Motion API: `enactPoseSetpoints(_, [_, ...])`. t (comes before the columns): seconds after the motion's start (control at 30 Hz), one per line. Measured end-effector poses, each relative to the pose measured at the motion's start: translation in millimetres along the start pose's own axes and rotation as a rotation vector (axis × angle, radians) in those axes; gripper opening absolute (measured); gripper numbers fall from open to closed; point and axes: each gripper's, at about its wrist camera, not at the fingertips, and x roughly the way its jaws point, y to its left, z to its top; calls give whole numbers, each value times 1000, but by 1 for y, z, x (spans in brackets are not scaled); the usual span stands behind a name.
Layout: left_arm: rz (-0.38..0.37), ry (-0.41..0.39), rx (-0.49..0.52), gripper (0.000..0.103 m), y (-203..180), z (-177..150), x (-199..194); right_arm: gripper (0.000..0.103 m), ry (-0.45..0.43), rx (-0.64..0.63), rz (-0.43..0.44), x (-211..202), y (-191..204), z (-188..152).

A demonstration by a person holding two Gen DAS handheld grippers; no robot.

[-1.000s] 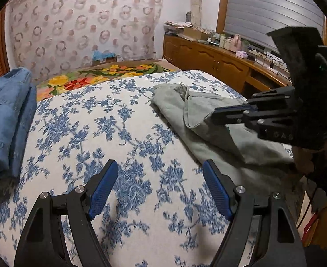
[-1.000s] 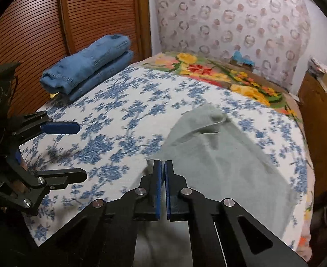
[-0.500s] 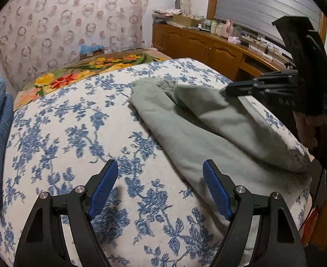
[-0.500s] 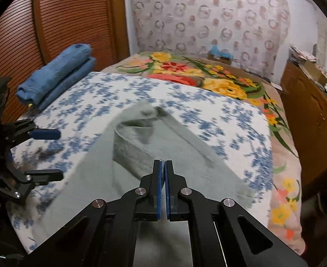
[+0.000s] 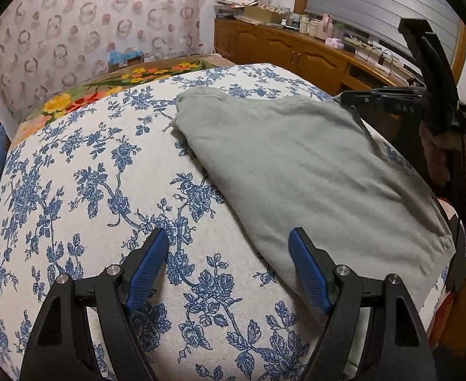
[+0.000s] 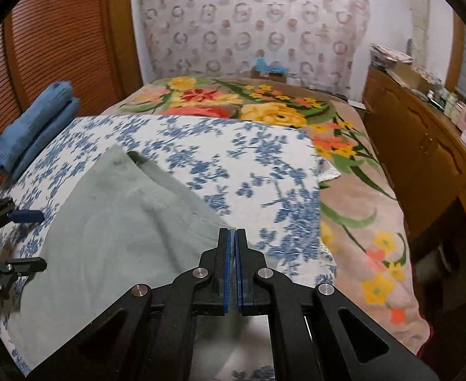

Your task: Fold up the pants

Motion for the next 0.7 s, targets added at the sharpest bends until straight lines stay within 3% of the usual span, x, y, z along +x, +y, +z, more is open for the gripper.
enactPoseSetpoints(0.5, [1,-27,-10,79,-1,2,-7,2,9,7,-95,7,-4,-3])
enactPoseSetpoints(0.63, [-6,-38,-9,79,-3,2,-12,2,30,36,-165,12,-8,-3])
enactPoseSetpoints(0.7, [-9,-43,-5,79,-5,2,-15,3,25,61,-150,8,-10,-4])
